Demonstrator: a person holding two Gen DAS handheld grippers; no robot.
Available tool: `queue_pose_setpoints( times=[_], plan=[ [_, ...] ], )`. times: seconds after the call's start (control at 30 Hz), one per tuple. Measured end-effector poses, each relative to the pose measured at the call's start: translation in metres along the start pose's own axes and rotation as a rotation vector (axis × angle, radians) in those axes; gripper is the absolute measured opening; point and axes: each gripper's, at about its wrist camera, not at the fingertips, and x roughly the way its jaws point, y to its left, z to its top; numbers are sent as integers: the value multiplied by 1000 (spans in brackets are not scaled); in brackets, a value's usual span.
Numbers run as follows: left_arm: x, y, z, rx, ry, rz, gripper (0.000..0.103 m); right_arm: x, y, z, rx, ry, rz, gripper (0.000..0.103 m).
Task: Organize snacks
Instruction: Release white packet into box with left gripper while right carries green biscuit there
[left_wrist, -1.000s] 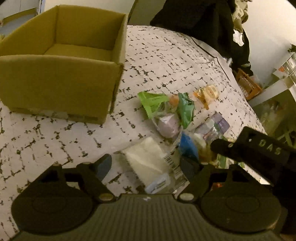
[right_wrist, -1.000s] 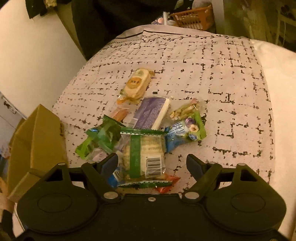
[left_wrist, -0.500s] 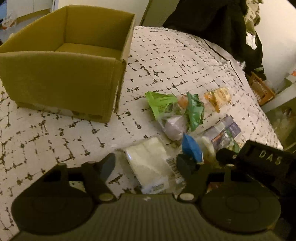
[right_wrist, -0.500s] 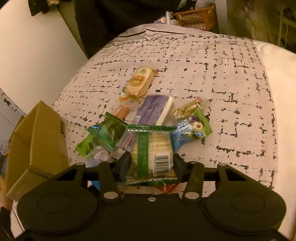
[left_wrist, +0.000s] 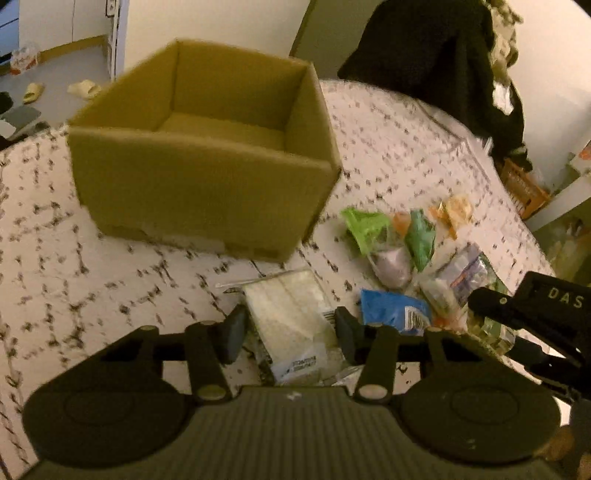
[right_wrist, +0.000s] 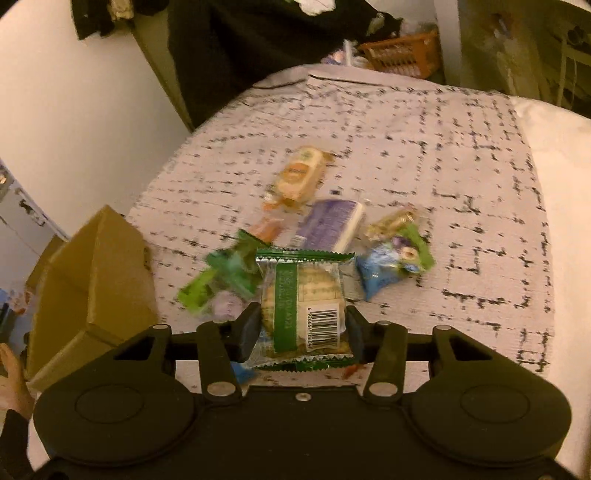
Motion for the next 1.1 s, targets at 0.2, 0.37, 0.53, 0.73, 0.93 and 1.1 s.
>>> queue_pose_setpoints(
  times=[0.2, 0.37, 0.53, 0.73, 0.93, 1.1],
  plan=[
    [-32, 11, 16, 5, -68, -19, 47, -17, 21, 3, -31, -69, 68, 47],
    [-48, 17, 22, 5, -90, -34, 45, -30, 33, 9, -45, -141, 120, 47],
    [-60, 22, 23, -5, -107, -50, 44, -37, 40, 10, -54, -173, 153, 47],
    [-88, 30, 32, 15, -176, -77, 44, -44, 52, 8, -79, -194, 196, 47],
    [-109, 39, 46, 25, -265, -78, 44, -45, 69, 8, -100, -202, 256, 47],
    [-115, 49, 60, 23, -293, -77, 44, -44, 86, 8, -125, -205, 301, 47]
  ],
)
